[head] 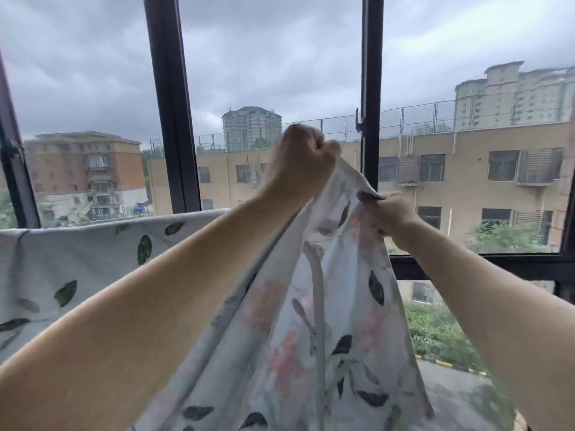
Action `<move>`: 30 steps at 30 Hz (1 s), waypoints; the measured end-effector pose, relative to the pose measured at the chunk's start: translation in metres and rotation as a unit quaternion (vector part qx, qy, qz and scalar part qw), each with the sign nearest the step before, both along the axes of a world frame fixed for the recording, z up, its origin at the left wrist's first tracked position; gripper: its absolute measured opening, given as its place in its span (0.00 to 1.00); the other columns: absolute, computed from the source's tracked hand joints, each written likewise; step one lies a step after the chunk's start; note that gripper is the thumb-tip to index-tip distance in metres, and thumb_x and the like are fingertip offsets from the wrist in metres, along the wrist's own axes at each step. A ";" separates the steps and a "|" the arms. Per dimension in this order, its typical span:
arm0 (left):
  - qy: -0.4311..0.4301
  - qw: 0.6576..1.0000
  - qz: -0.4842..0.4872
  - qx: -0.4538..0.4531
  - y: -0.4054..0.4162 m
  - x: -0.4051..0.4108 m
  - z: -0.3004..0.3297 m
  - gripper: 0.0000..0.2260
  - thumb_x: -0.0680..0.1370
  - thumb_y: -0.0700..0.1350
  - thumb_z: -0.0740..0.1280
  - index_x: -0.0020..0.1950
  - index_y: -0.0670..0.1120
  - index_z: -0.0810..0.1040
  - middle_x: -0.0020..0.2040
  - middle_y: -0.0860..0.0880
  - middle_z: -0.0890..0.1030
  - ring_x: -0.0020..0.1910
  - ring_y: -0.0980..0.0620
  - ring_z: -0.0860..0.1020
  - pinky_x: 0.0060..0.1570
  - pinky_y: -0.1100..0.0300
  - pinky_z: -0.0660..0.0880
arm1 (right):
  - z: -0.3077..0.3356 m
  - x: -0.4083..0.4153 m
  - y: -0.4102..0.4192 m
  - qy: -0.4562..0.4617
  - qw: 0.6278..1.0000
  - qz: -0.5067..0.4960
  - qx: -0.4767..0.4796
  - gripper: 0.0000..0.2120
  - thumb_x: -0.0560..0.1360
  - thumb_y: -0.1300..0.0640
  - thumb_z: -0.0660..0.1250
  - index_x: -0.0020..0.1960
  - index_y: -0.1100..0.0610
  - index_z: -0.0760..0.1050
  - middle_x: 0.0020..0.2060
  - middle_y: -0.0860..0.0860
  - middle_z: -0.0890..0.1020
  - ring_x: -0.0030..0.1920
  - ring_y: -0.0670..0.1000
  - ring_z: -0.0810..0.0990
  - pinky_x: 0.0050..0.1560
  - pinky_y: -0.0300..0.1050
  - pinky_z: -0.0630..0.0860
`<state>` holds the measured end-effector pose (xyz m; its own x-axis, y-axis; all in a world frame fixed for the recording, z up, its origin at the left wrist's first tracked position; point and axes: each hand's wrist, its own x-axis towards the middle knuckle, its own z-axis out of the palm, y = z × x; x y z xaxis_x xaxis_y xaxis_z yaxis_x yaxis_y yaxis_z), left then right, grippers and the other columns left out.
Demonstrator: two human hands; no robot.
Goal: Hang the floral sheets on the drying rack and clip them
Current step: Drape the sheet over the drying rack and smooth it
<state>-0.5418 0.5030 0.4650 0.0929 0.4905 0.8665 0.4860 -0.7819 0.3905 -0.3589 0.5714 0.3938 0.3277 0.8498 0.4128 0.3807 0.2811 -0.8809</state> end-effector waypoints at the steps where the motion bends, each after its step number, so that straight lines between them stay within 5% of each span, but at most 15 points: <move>1: -0.005 1.000 -0.009 -0.009 0.004 0.017 0.008 0.19 0.75 0.39 0.65 0.23 0.47 0.68 0.18 0.52 0.66 0.17 0.54 0.65 0.26 0.56 0.77 | -0.004 -0.001 0.002 0.007 1.000 -0.010 -0.025 0.15 0.75 0.50 0.69 0.33 0.57 0.77 0.25 0.53 0.73 0.25 0.51 0.70 0.28 0.40 0.68; 6: 0.163 0.964 -0.067 -0.198 0.016 0.055 -0.004 0.13 0.79 0.42 0.64 0.37 0.40 0.79 0.31 0.44 0.79 0.28 0.50 0.75 0.29 0.61 0.77 | -0.036 0.006 -0.018 -0.090 0.989 0.090 -0.076 0.08 0.73 0.64 0.66 0.35 0.57 0.77 0.31 0.53 0.78 0.33 0.50 0.75 0.31 0.40 0.72; 9: 0.227 0.959 -0.013 -0.167 0.019 0.011 -0.029 0.14 0.80 0.45 0.62 0.41 0.37 0.79 0.35 0.42 0.78 0.32 0.50 0.73 0.29 0.61 0.70 | -0.051 0.006 -0.031 -0.172 0.953 0.207 -0.140 0.10 0.77 0.69 0.62 0.50 0.55 0.77 0.41 0.49 0.80 0.42 0.46 0.78 0.43 0.39 0.80; 11: 0.259 0.953 0.059 -0.142 0.013 -0.030 -0.051 0.12 0.79 0.46 0.62 0.37 0.43 0.74 0.34 0.47 0.76 0.31 0.49 0.71 0.31 0.58 0.67 | -0.058 0.007 -0.033 -0.210 0.933 0.213 -0.201 0.08 0.77 0.64 0.65 0.50 0.54 0.78 0.38 0.45 0.83 0.39 0.43 0.80 0.41 0.42 0.80; 14: 0.295 0.936 0.137 -0.138 0.006 -0.088 -0.091 0.06 0.77 0.49 0.64 0.45 0.47 0.73 0.42 0.52 0.77 0.41 0.50 0.75 0.41 0.54 0.73 | -0.053 0.012 -0.036 -0.264 0.907 0.213 -0.249 0.06 0.76 0.56 0.66 0.51 0.49 0.80 0.42 0.47 0.85 0.42 0.48 0.82 0.45 0.46 0.80; 17: 0.328 0.910 0.230 -0.105 0.014 -0.126 -0.131 0.17 0.73 0.55 0.64 0.57 0.48 0.71 0.52 0.50 0.76 0.51 0.47 0.74 0.53 0.51 0.70 | -0.037 0.014 -0.047 -0.406 0.830 0.198 -0.329 0.08 0.77 0.57 0.64 0.50 0.45 0.78 0.47 0.45 0.83 0.49 0.48 0.81 0.55 0.53 0.78; 20: 0.284 0.898 0.324 -0.083 0.026 -0.141 -0.148 0.22 0.73 0.55 0.68 0.61 0.45 0.70 0.55 0.45 0.77 0.54 0.40 0.75 0.53 0.47 0.70 | -0.021 0.002 -0.053 -0.494 0.727 0.184 -0.440 0.20 0.77 0.65 0.63 0.62 0.45 0.74 0.59 0.46 0.79 0.57 0.49 0.80 0.62 0.60 0.73; 21: 0.270 0.893 0.352 -0.071 0.031 -0.143 -0.150 0.22 0.73 0.55 0.68 0.60 0.43 0.71 0.55 0.43 0.77 0.53 0.39 0.75 0.52 0.46 0.70 | -0.014 -0.007 -0.055 -0.501 0.724 0.173 -0.441 0.22 0.77 0.66 0.62 0.66 0.46 0.72 0.61 0.47 0.78 0.57 0.49 0.80 0.63 0.60 0.73; 23: 0.262 0.874 0.406 -0.050 0.036 -0.147 -0.149 0.22 0.74 0.58 0.67 0.56 0.41 0.73 0.52 0.41 0.78 0.51 0.38 0.76 0.50 0.46 0.71 | -0.001 -0.030 -0.060 -0.460 0.776 0.181 -0.392 0.24 0.77 0.65 0.62 0.70 0.48 0.69 0.65 0.49 0.76 0.58 0.48 0.79 0.63 0.58 0.73; 25: 0.262 0.859 0.436 -0.067 0.037 -0.148 -0.148 0.23 0.75 0.60 0.65 0.52 0.40 0.75 0.50 0.40 0.81 0.49 0.38 0.77 0.50 0.48 0.72 | 0.004 -0.054 -0.063 -0.406 0.814 0.235 -0.343 0.20 0.75 0.53 0.66 0.66 0.47 0.73 0.61 0.46 0.79 0.57 0.46 0.79 0.61 0.57 0.74; 28: 0.180 0.892 0.375 -0.177 0.039 -0.143 -0.148 0.23 0.75 0.63 0.62 0.52 0.43 0.78 0.52 0.40 0.82 0.52 0.39 0.79 0.50 0.51 0.73 | -0.012 -0.084 -0.060 -0.495 0.797 0.192 -0.288 0.27 0.66 0.33 0.65 0.60 0.46 0.76 0.52 0.46 0.82 0.51 0.49 0.82 0.54 0.49 0.79; 30: 0.129 0.909 0.304 -0.253 0.042 -0.142 -0.151 0.24 0.74 0.65 0.61 0.51 0.46 0.79 0.50 0.44 0.83 0.50 0.41 0.79 0.47 0.52 0.76 | -0.025 -0.094 -0.051 -0.596 0.764 0.105 -0.222 0.22 0.70 0.37 0.63 0.56 0.49 0.76 0.47 0.47 0.81 0.47 0.51 0.80 0.48 0.44 0.77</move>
